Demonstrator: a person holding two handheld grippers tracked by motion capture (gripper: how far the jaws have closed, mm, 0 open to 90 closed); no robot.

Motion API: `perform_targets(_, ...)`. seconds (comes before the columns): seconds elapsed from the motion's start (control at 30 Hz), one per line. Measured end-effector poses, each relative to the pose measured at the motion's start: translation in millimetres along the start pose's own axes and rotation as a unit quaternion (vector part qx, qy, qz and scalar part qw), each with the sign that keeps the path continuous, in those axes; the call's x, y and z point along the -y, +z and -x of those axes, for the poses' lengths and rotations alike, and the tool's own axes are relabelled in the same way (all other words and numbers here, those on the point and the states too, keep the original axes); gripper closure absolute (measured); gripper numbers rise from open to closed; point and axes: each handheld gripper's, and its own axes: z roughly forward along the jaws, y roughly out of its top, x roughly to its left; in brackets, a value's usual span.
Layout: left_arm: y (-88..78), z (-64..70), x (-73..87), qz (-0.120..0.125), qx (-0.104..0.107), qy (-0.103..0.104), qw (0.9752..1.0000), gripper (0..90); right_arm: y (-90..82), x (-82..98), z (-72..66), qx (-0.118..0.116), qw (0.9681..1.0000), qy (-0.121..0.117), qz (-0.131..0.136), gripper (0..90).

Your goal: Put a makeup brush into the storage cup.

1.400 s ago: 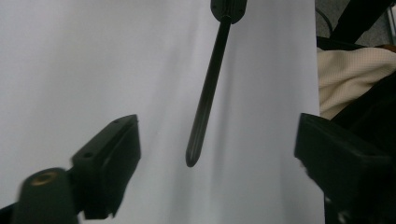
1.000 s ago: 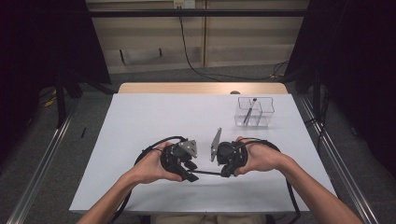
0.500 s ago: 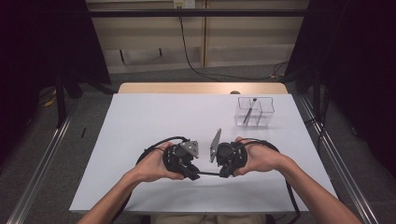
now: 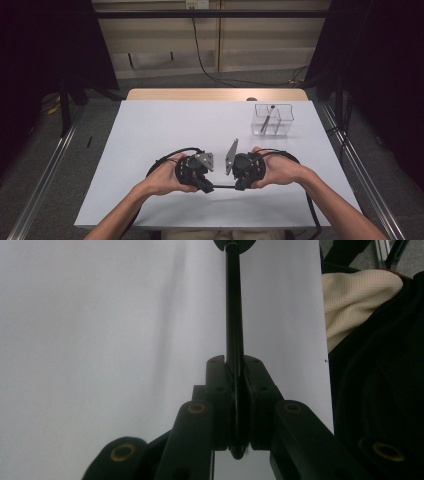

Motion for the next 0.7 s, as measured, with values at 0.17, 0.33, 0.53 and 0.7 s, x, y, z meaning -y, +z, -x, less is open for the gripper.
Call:
perform_targets(0.17, -1.6, -0.3, 1.1, 0.004, -0.001, 0.002, 1.0, 83.8, -0.2, 1.3, 0.5, 0.005, 0.9998, -0.009, 0.015, 82.3)
perform_targets(0.33, -1.3, -0.5, 1.3, 0.006, 0.0, 0.002, 1.0, 83.8, -0.4, 4.5, 1.5, 0.004, 0.9995, -0.004, 0.03, 74.4)
perform_targets(0.53, -0.8, 0.4, 0.4, 0.002, 0.004, -0.002, 1.0, 83.8, -1.8, 9.2, 1.6, 0.01, 0.9986, 0.013, 0.051, 58.9)
perform_targets(0.7, -3.5, 2.4, -0.6, 0.015, 0.001, -0.002, 0.9999, 83.8, -6.3, 12.9, 1.6, 0.017, 0.9971, 0.018, 0.071, 49.6)
